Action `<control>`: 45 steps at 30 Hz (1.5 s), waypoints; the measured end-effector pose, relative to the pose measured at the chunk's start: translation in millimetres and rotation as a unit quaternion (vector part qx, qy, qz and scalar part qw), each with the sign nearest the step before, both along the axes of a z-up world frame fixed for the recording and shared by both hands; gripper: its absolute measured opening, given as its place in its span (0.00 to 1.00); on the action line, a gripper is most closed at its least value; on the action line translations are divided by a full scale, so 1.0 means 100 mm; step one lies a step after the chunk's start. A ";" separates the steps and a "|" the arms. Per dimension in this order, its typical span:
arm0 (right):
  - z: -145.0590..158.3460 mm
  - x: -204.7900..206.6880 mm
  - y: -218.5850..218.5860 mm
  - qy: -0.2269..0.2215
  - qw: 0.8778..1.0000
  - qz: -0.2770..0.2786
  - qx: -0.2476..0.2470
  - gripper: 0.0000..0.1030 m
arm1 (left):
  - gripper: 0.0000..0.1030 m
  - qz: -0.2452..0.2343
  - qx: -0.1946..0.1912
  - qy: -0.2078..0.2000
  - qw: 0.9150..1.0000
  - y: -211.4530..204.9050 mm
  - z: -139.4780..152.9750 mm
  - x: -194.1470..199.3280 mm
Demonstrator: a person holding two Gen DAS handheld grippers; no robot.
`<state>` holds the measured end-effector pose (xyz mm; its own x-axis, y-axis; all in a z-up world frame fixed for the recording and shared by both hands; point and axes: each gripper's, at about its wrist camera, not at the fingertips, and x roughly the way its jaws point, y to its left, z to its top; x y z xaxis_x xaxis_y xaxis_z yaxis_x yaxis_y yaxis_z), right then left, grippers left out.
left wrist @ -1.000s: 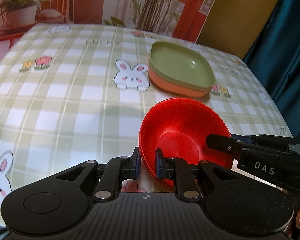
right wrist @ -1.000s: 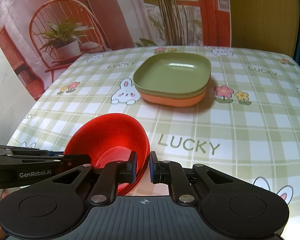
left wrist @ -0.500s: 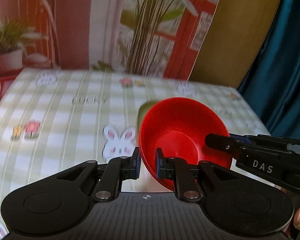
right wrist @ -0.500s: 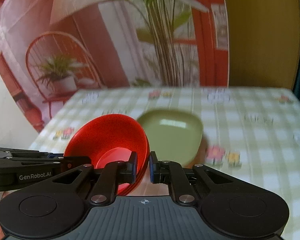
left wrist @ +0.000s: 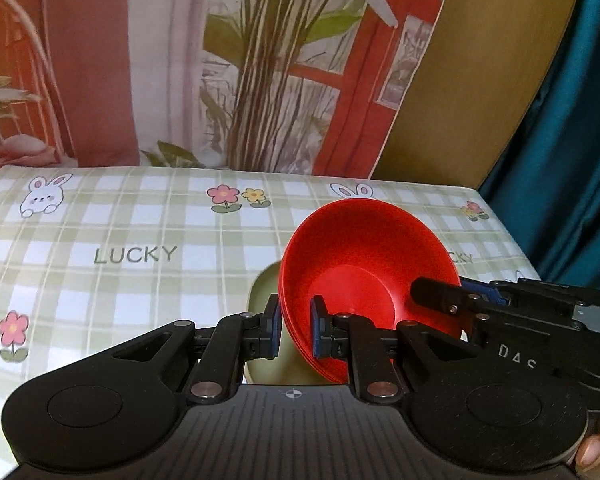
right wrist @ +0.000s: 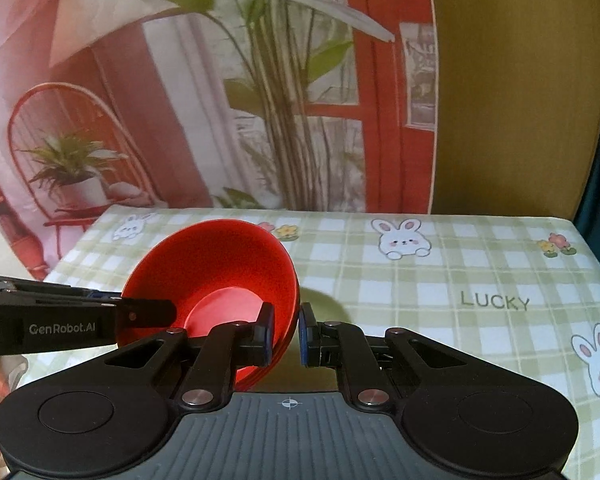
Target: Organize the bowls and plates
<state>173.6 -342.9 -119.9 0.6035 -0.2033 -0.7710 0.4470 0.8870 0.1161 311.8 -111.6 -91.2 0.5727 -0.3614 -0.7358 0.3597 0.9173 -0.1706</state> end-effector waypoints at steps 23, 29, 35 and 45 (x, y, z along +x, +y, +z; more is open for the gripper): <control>-0.50 0.09 -0.22 0.038 0.998 -0.005 0.045 0.10 | 0.16 -0.020 0.063 0.033 0.997 -0.10 -0.45 0.07; -0.49 0.09 -0.20 0.039 0.998 -0.003 0.043 0.09 | 0.16 -0.016 0.063 0.033 0.997 -0.09 -0.46 0.06; -0.48 0.10 -0.19 0.043 0.998 -0.001 0.042 0.10 | 0.18 -0.013 0.077 0.029 0.997 -0.10 -0.44 0.05; -0.26 0.07 -0.10 0.041 0.999 0.008 0.007 0.18 | 0.19 -0.014 0.083 0.004 0.996 -0.04 -0.28 -0.06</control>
<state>180.4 -352.6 -145.8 0.5414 -0.1830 -0.8206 0.4422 0.8921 0.0928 305.5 -115.9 -119.3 0.5588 -0.2501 -0.7907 0.3841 0.9231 -0.0205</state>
